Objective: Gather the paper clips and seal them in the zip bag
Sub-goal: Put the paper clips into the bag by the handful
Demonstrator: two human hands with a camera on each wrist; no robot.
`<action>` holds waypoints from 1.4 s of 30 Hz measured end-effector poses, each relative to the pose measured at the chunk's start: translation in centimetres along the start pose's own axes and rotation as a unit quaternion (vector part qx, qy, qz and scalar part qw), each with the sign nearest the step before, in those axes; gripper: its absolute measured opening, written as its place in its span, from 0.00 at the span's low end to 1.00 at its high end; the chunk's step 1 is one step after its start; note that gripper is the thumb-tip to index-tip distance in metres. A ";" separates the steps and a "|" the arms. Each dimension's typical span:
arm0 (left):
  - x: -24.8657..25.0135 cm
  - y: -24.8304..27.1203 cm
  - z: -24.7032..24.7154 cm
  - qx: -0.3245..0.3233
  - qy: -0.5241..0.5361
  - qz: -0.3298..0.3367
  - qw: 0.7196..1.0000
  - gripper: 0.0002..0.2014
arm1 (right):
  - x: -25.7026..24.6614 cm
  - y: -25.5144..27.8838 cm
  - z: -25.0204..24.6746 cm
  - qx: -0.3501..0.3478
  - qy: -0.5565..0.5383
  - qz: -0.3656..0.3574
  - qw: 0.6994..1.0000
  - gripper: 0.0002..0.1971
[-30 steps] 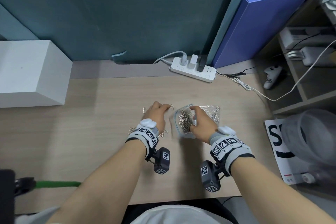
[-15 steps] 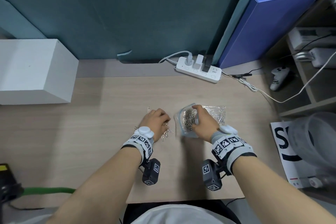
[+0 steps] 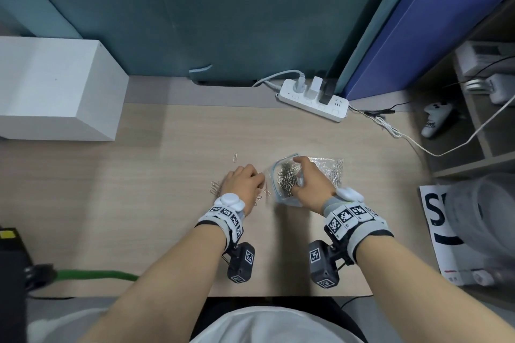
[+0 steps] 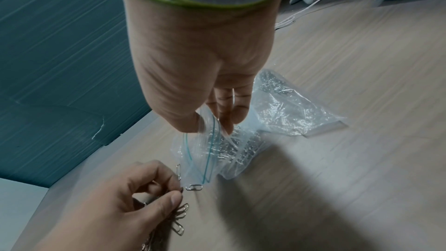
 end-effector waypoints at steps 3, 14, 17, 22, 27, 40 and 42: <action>-1.8 0.9 -0.8 0.011 0.001 -0.012 1.000 0.04 | -0.3 0.0 0.0 -0.004 0.005 -0.002 1.000 0.36; -5.5 3.5 0.0 -0.062 0.038 -0.063 0.995 0.33 | -2.4 -0.4 1.2 -0.023 0.012 -0.017 1.000 0.37; -5.3 2.9 0.1 -0.040 0.065 -0.060 0.995 0.22 | -2.5 -0.3 1.2 -0.023 0.014 -0.020 0.999 0.37; -5.0 2.2 0.2 -0.031 0.078 -0.057 0.995 0.09 | -2.2 0.1 1.0 -0.020 0.020 -0.018 0.999 0.37; -5.7 2.0 -0.3 -0.016 0.131 -0.097 0.986 0.09 | -2.2 0.3 1.2 -0.021 0.024 -0.017 0.999 0.37; 0.1 0.1 -3.4 -0.001 0.455 -0.029 0.890 0.08 | -1.8 0.5 1.1 -0.020 0.013 -0.008 1.000 0.37; 1.5 -0.6 -3.5 -0.018 0.448 0.001 0.894 0.10 | -1.8 0.5 1.0 -0.020 0.014 -0.008 1.000 0.37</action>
Point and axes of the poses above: each hand's wrist, its own y-axis away from the middle knuckle, its own z-axis out of the palm, x = y × z, the point moved 10 cm from there along -y, towards the middle knuckle, and after that the axes turned 14 degrees about -x, right-handed, at the moved point
